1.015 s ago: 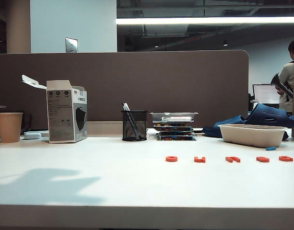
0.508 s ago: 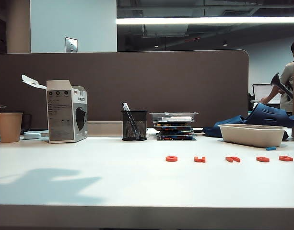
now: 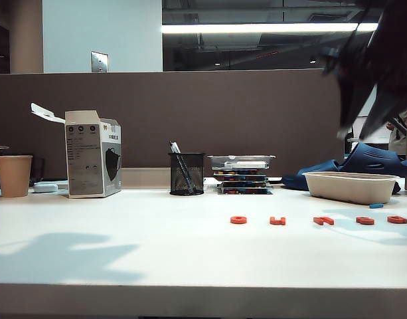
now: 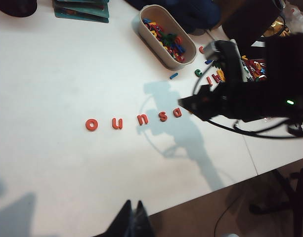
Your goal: Select the appropriate letters from the row of letter magnets placed on the table to arrange into the word "sun".
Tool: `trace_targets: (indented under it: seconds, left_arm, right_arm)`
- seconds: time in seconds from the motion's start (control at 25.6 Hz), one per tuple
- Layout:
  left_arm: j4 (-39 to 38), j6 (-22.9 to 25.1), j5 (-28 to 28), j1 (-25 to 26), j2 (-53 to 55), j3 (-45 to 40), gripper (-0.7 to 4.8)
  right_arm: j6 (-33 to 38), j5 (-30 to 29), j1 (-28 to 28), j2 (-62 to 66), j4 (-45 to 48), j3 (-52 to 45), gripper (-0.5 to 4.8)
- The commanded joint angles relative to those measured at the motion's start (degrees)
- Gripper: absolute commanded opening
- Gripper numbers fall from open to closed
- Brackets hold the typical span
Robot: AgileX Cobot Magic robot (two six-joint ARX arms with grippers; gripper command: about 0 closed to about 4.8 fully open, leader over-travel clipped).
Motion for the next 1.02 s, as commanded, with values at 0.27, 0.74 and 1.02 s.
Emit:
trace_targets:
  seconds: [0.27, 0.74, 1.02]
  left_arm:
    - [0.5, 0.2, -0.1, -0.1, -0.2, 0.1, -0.05]
    - [0.5, 0.2, -0.1, -0.1, -0.2, 0.1, -0.05]
    - [0.5, 0.2, -0.1, -0.1, -0.2, 0.1, -0.05]
  right_arm:
    - [-3.6, 5.3, 0.3, 10.7, -0.6, 1.6, 1.81]
    - [-4.9, 7.3, 0.3, 16.3, 3.6, 1.6, 1.8]
    - [-4.9, 8.6, 0.3, 16.7, 3.7, 1.6, 1.8]
